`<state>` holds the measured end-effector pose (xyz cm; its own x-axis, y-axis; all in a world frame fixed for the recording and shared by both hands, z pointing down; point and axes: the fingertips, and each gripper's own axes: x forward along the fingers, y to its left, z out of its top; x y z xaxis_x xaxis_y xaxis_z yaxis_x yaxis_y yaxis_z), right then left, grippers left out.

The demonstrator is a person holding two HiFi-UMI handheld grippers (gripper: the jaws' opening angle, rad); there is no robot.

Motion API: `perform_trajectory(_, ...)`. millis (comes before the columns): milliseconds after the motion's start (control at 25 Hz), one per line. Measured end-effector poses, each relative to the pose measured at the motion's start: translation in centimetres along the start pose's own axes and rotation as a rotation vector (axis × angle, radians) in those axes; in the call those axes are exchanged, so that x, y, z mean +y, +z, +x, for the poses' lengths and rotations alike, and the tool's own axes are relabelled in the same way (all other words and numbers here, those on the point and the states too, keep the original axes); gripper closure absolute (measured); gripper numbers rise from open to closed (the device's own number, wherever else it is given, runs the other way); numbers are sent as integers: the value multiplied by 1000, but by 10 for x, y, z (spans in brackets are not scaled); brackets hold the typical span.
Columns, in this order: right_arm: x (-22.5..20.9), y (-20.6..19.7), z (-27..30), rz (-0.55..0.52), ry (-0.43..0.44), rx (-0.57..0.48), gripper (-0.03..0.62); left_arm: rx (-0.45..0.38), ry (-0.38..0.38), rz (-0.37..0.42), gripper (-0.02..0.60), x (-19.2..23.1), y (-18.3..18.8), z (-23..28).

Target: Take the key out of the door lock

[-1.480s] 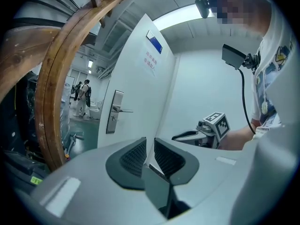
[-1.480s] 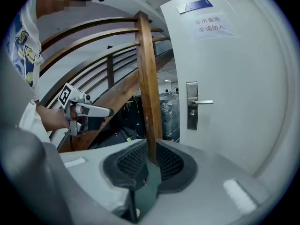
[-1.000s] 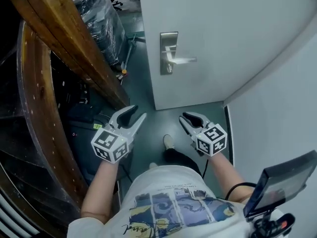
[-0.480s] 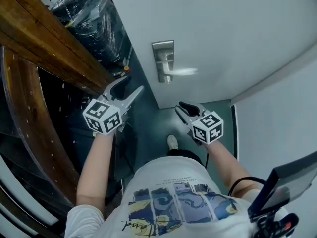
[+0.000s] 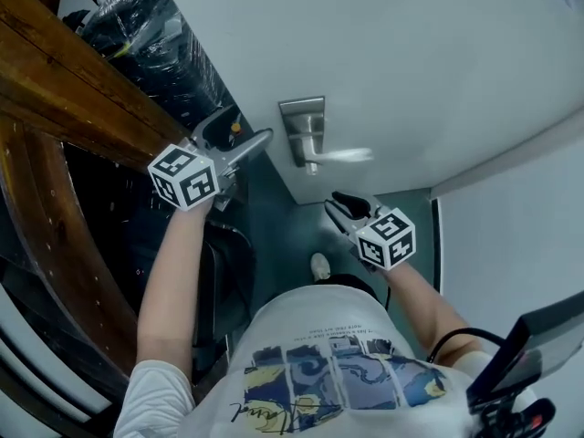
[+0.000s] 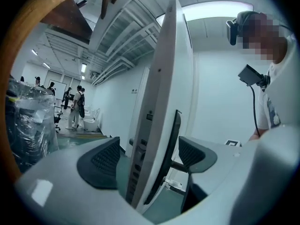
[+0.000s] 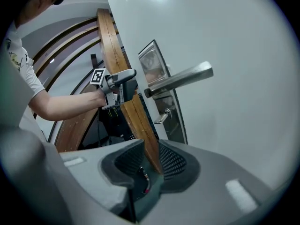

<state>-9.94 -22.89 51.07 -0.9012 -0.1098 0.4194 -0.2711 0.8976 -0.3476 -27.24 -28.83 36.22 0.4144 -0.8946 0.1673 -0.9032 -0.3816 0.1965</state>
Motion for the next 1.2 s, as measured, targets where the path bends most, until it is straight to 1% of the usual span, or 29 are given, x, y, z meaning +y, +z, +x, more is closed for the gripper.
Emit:
perform_trajectory(280, -7, -5, 8, 3, 8, 32, 513, -37, -186, -41, 176, 0, 16, 19)
perform_trajectory(400, -7, -6, 10, -5, 5, 42, 513, -22, -248, -44, 176, -3, 22, 26)
perform_trajectory(480, -8, -7, 12, -4, 0, 45, 513, -16, -276, -44, 179, -5, 25, 32)
perform_trajectory(560, -8, -7, 12, 2, -6, 47, 513, -14, -295, -44, 191, -9, 27, 35)
perform_trajectory(640, -7, -6, 14, 11, -7, 44, 513, -20, -314, -45, 226, -13, 28, 35)
perform_trajectory(680, -6, -5, 15, 20, -5, 37, 513, -24, -319, -45, 231, -13, 28, 35)
perform_trajectory(960, -6, 5, 27, 119, 3, -30, 513, -24, -313, -46, 245, -13, 27, 35)
perform_trajectory(1080, -9, 13, 34, 160, 3, -64, 513, -37, -316, -50, 250, -12, 28, 35)
perform_trajectory(1200, -12, 21, 40, 229, 14, -102, 511, -42, -312, -61, 250, -12, 28, 34)
